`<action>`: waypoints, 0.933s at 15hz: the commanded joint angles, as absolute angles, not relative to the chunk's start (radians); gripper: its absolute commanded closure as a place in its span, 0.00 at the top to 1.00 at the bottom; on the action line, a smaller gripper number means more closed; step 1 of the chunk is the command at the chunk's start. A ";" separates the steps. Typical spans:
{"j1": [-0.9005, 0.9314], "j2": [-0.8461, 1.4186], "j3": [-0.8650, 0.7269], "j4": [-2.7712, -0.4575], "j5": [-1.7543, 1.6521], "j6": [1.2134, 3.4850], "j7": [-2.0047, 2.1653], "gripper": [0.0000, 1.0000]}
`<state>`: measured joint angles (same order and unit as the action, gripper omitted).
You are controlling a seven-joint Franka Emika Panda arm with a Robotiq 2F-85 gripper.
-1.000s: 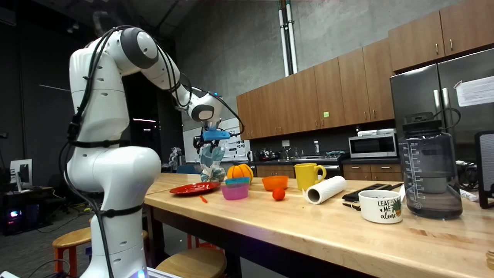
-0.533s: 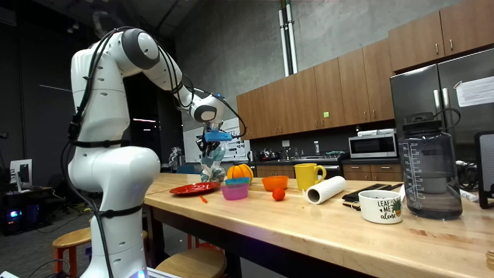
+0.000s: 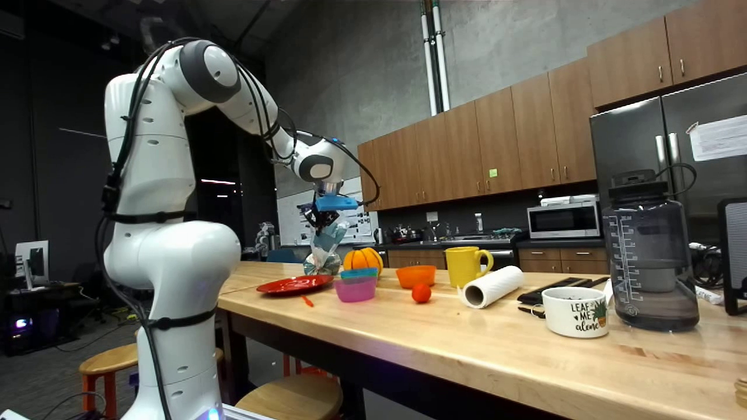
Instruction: Shift the plastic to the right
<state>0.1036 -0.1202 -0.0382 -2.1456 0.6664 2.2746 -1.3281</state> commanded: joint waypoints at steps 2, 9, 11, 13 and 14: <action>0.068 -0.196 -0.037 -2.184 0.611 2.264 -1.282 0.00; 0.035 -0.326 -0.077 -2.270 0.545 2.273 -1.233 0.00; 0.028 -0.370 -0.096 -2.297 0.518 2.274 -1.220 0.00; 0.021 -0.412 -0.119 -2.323 0.488 2.272 -1.207 0.00; 0.018 -0.430 -0.129 -2.335 0.474 2.274 -1.200 0.00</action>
